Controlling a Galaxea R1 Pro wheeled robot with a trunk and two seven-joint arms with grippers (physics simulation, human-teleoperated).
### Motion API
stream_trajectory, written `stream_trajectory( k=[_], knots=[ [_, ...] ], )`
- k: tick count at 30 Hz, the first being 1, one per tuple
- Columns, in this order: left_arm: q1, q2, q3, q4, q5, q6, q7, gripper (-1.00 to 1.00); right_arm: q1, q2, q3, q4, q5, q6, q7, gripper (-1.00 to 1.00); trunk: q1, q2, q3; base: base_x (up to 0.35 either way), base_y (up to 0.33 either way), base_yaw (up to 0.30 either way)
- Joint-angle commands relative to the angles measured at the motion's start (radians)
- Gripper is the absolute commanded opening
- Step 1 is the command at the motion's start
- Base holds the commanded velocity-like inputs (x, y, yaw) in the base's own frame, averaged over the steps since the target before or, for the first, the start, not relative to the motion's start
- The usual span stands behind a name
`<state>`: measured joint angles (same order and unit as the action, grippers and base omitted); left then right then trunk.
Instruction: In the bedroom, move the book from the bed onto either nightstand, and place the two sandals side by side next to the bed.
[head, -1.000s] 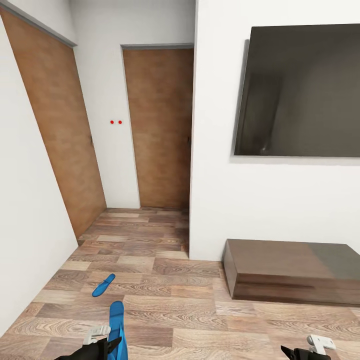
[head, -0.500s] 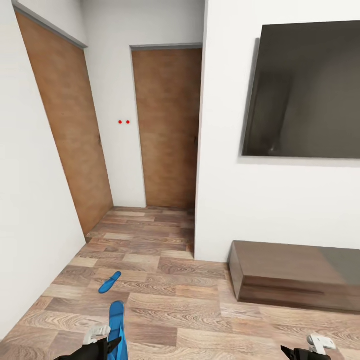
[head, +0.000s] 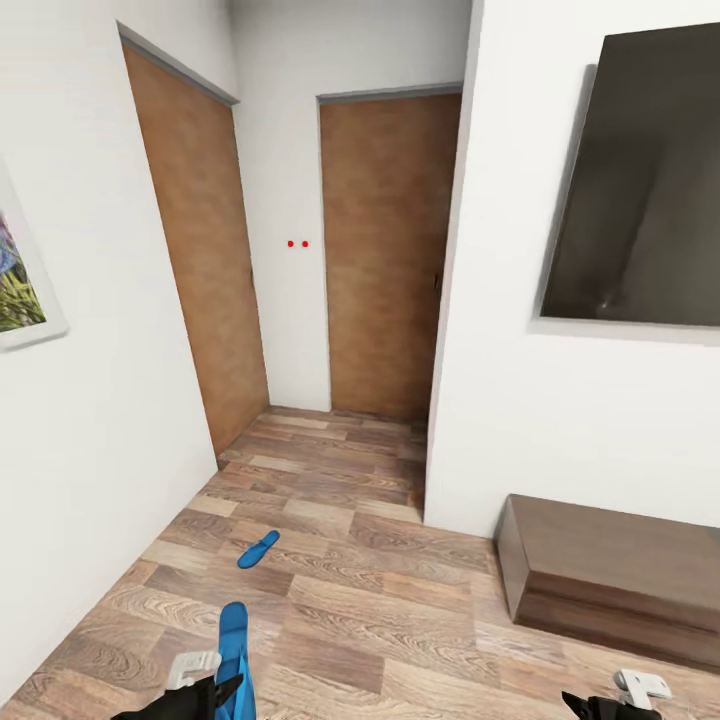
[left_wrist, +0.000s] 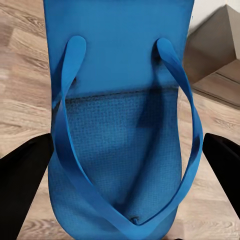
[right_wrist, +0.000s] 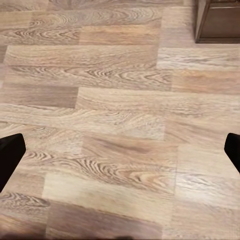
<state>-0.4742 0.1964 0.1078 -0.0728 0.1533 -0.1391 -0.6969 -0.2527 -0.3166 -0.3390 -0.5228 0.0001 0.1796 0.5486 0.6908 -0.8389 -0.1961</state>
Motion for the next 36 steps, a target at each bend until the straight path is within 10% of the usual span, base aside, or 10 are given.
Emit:
stream_trajectory(
  k=[1,36],
  knots=[
    [-0.001,0.0,0.009,0.002,-0.002,-0.002,-0.004,-1.0,0.0,0.001,-0.006,-0.002,0.0,0.009,0.007,1.0,0.0,-0.001,-0.001,0.0,0.0,0.292],
    [-0.001,0.0,0.009,0.002,-0.001,-0.002,-0.004,-1.0,0.0,0.001,-0.006,-0.002,0.0,0.009,0.007,1.0,0.0,-0.001,-0.001,0.006,0.0,0.273]
  ],
)
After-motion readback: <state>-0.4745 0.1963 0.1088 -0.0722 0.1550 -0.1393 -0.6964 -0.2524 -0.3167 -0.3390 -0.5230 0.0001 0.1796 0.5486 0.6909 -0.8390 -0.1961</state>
